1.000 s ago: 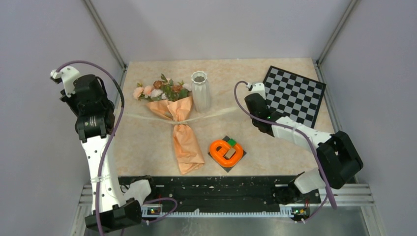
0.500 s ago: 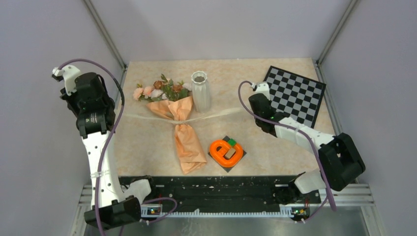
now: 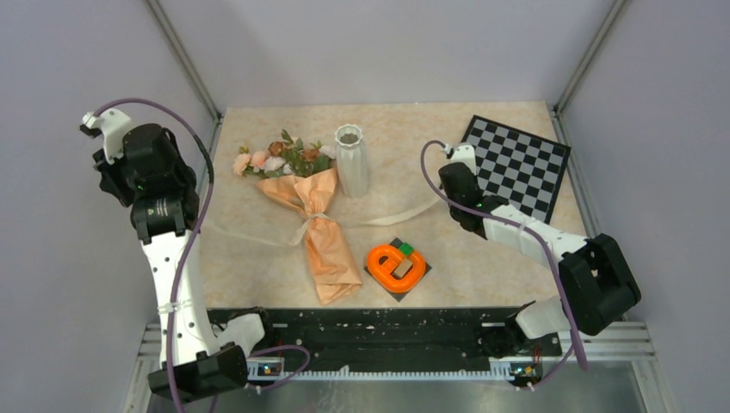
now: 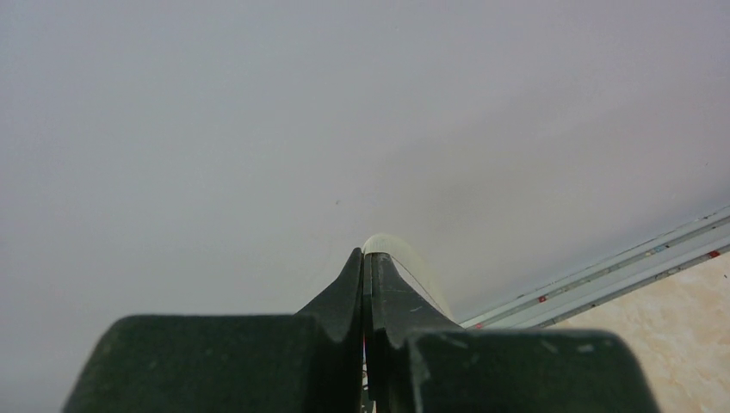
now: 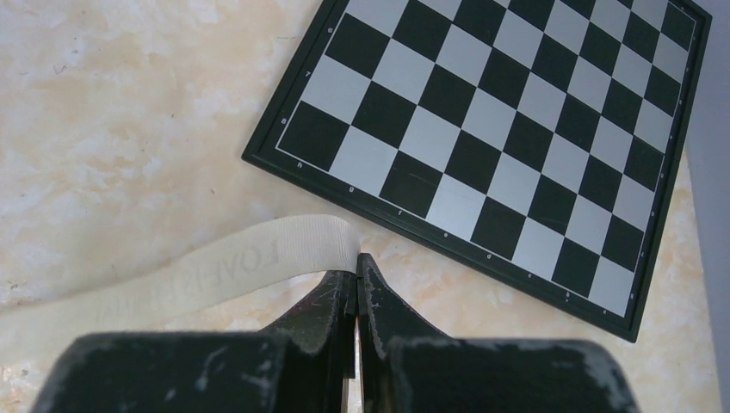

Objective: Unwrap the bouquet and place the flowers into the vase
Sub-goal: Untie the ribbon from the wrapping paper.

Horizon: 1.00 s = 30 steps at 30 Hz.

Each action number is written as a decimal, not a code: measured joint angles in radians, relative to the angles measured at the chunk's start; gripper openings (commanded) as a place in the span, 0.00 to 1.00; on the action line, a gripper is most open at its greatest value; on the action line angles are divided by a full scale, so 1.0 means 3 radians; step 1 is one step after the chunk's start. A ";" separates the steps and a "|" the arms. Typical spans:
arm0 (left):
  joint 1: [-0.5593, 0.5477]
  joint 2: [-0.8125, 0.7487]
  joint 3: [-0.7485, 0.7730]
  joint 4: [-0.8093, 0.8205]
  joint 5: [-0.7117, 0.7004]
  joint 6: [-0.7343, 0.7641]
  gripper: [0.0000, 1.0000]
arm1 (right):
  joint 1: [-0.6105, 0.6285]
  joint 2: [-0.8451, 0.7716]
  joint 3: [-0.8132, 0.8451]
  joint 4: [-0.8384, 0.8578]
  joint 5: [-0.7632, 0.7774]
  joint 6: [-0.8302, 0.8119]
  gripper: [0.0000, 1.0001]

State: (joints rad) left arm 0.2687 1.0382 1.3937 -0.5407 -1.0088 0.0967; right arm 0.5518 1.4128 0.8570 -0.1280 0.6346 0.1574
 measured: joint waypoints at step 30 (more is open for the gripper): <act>0.0024 0.0286 -0.0332 -0.0240 0.0229 -0.0329 0.80 | -0.0060 0.0584 0.0623 -0.0328 0.0712 -0.0053 0.41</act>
State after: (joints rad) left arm 0.2760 1.1240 1.2942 -0.6128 -0.9401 -0.0021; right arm 0.5339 1.5879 1.0439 -0.2264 0.8482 0.1413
